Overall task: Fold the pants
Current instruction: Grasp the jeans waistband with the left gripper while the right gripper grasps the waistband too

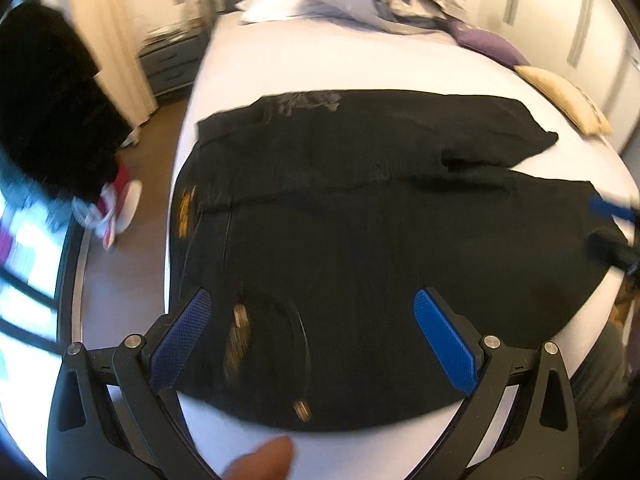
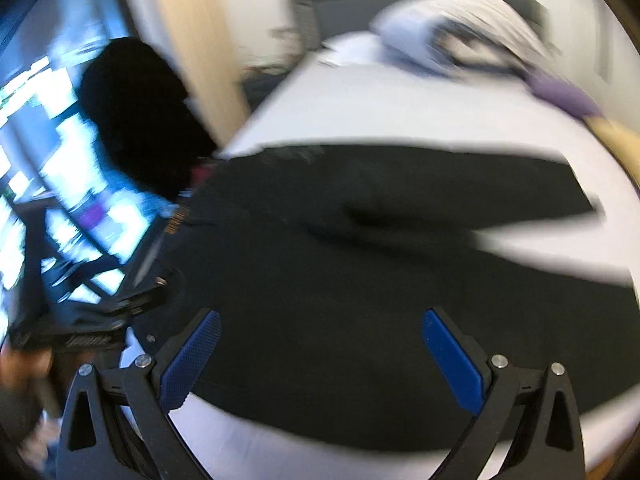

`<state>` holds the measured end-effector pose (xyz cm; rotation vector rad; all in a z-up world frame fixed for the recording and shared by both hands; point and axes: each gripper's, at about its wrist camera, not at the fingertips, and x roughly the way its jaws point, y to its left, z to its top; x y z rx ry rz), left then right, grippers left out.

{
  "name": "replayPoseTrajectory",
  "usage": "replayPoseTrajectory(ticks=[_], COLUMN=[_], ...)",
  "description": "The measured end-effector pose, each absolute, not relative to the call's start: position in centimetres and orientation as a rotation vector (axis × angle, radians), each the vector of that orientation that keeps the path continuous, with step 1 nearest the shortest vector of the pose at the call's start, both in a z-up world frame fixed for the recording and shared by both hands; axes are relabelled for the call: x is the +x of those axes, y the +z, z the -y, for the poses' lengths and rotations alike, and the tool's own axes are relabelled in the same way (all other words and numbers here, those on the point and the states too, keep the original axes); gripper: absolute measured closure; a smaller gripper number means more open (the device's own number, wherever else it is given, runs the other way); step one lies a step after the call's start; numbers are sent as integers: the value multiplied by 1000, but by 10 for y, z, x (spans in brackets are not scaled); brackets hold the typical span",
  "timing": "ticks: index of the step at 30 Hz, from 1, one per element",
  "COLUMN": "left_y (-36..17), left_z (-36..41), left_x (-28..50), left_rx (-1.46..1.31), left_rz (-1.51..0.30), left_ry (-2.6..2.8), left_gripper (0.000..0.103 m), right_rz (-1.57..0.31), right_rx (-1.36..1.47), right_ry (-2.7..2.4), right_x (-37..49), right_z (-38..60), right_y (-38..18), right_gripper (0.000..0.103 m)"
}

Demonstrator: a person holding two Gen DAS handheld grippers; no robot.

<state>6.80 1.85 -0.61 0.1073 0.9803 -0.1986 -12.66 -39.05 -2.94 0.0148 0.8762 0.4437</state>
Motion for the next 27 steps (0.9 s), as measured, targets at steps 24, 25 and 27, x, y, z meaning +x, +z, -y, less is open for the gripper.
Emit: replayPoseTrajectory(ticks=[24,25,27], left_y=[-48,-54,-65], left_z=[-45,-47,-49], left_x=[436,441,447], left_rx=[270,255,242], left_rz=[-1235,-1254,-1291], left_ry=[-734,-740,-739], left_gripper=[40,42,43], right_rz=[-1010,-1015,-1016], right_rx=[-427,-424,-423], right_ry=[936,956,971], right_x=[178,182,182], right_z=[379,379,377], right_y=[-84,-87,-91], right_gripper=[34,35,35])
